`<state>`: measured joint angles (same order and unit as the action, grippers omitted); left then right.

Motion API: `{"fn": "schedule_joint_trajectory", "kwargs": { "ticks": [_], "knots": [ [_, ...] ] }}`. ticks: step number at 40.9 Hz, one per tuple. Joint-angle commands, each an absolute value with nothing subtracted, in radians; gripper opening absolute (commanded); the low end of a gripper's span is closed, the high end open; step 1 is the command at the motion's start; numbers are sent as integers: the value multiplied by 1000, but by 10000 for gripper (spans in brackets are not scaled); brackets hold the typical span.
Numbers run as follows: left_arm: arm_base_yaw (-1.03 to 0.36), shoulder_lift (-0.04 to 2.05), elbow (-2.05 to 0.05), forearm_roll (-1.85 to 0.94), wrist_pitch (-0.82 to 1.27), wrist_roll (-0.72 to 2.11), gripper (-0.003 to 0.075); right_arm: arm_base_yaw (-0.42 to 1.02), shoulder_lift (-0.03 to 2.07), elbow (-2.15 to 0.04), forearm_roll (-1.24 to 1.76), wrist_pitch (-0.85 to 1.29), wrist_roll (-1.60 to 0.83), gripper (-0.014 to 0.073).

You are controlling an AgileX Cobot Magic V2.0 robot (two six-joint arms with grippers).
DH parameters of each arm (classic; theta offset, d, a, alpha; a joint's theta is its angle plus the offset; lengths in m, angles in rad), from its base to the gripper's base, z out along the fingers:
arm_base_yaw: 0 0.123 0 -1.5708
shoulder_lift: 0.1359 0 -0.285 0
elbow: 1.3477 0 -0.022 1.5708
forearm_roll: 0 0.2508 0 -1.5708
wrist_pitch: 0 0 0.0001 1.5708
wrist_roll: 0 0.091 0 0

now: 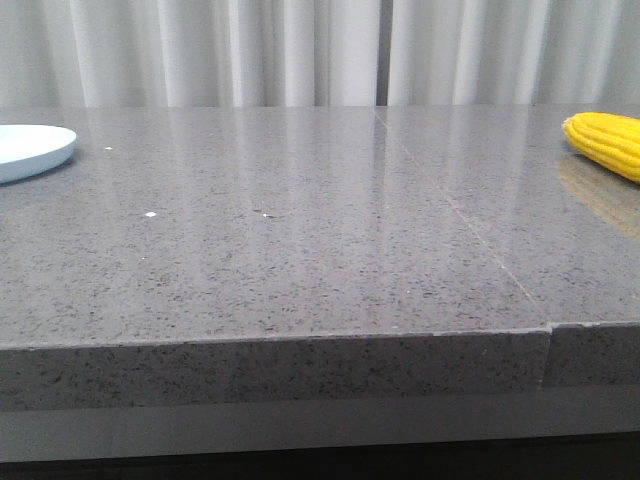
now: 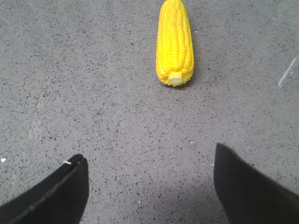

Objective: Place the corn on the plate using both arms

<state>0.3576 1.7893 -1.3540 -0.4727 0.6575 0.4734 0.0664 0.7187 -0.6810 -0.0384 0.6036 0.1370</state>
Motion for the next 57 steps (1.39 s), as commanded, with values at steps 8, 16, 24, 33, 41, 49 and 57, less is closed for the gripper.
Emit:
{"fn": "schedule_joint_trajectory", "kwargs": {
  "ticks": [8,16,24,33,41,49,57],
  "knots": [
    [337,1814,-1416,-504,571,485,461,63,722,-715,-53,535,128,582],
    [337,1818,-1416,-504,550,485,232,63,722,-715,-53,535,128,582],
    [337,1818,-1416,-504,548,485,0,63,722,-715,-53,535,128,582],
    [339,1813,-1416,-504,587,485,-20,63,722,-715,-53,535,128,582],
    [308,1762,-1419,-579,619,493,-20,63,722,-715,-53,535,128,582],
    [224,1668,-1419,-600,637,495,-20,63,722,-715,-53,535,128,582],
    [104,1632,-1419,-690,670,495,-20,63,722,-715,-53,535,128,582]
  ]
}}
